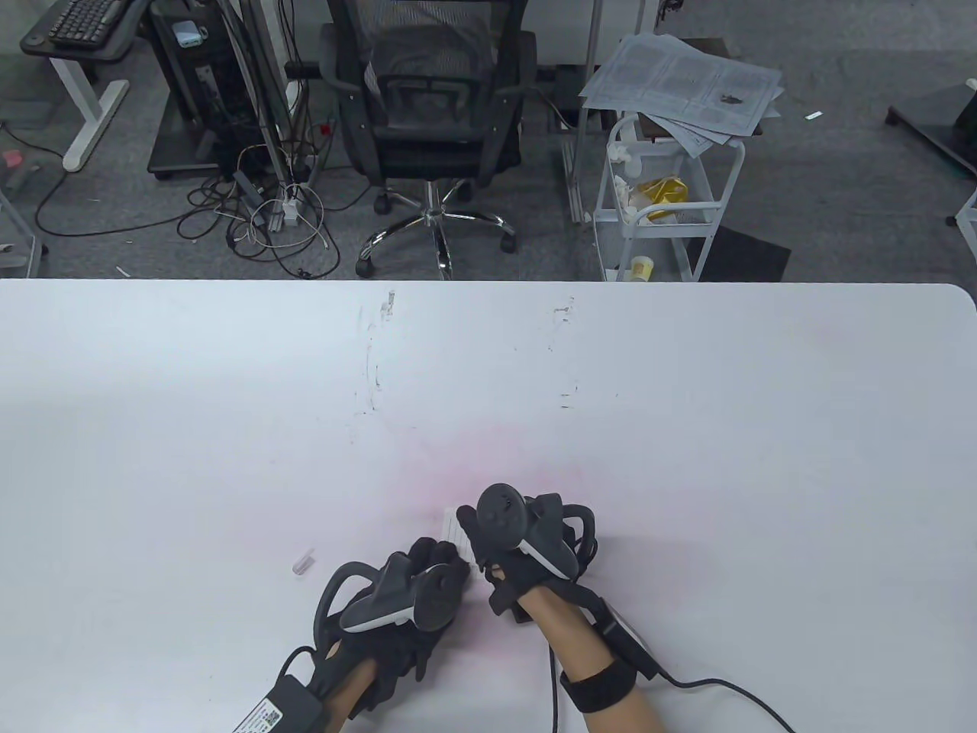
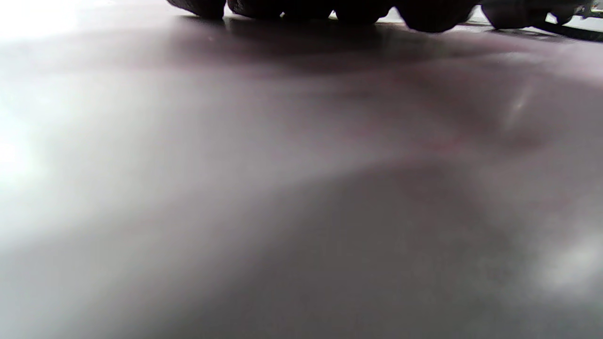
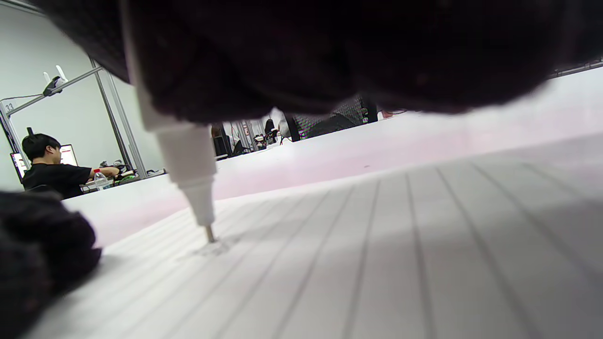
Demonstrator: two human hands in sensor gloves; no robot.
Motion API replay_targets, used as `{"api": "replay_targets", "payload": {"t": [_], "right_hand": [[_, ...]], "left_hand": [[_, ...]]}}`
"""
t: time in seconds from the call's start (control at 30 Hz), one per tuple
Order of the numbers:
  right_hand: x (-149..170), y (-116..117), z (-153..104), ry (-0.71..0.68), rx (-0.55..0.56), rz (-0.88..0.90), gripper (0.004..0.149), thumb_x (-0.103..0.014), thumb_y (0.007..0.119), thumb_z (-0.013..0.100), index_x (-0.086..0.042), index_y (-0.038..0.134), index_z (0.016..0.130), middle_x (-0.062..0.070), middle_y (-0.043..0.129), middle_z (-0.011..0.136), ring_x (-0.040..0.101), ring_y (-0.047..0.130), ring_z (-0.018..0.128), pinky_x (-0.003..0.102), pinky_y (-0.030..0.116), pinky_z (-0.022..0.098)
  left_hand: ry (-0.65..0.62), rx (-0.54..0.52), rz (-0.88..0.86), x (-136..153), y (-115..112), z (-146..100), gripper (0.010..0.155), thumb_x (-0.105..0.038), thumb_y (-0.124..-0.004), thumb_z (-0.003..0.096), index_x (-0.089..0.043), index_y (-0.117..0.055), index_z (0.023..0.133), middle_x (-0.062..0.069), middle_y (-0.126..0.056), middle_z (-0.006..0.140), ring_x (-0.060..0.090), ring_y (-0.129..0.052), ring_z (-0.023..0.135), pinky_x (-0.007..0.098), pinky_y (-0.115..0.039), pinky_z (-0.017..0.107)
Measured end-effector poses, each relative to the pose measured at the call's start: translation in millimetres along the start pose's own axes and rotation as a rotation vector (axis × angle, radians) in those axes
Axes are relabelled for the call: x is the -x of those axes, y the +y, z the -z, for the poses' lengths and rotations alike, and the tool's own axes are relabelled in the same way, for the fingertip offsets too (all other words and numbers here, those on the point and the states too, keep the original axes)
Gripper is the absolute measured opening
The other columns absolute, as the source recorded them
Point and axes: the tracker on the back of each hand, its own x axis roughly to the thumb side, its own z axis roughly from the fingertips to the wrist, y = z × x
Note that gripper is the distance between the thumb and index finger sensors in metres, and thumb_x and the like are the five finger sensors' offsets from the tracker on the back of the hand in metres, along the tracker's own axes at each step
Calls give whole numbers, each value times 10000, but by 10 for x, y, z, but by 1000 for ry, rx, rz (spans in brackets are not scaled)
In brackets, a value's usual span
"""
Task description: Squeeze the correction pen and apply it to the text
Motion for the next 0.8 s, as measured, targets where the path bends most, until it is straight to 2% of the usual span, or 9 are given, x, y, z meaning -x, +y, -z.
{"api": "replay_targets", "payload": {"t": [0.8], "right_hand": [[39, 13, 13, 11, -21, 39, 451, -532, 760, 409, -137, 969, 353, 32, 954, 262, 227, 968, 92, 490, 843, 231]], "left_hand": [[1, 0, 1, 0, -1, 0, 630, -478, -609, 449, -354, -397, 1030, -25, -324, 1142, 245, -391, 1104, 434, -474, 805]]}}
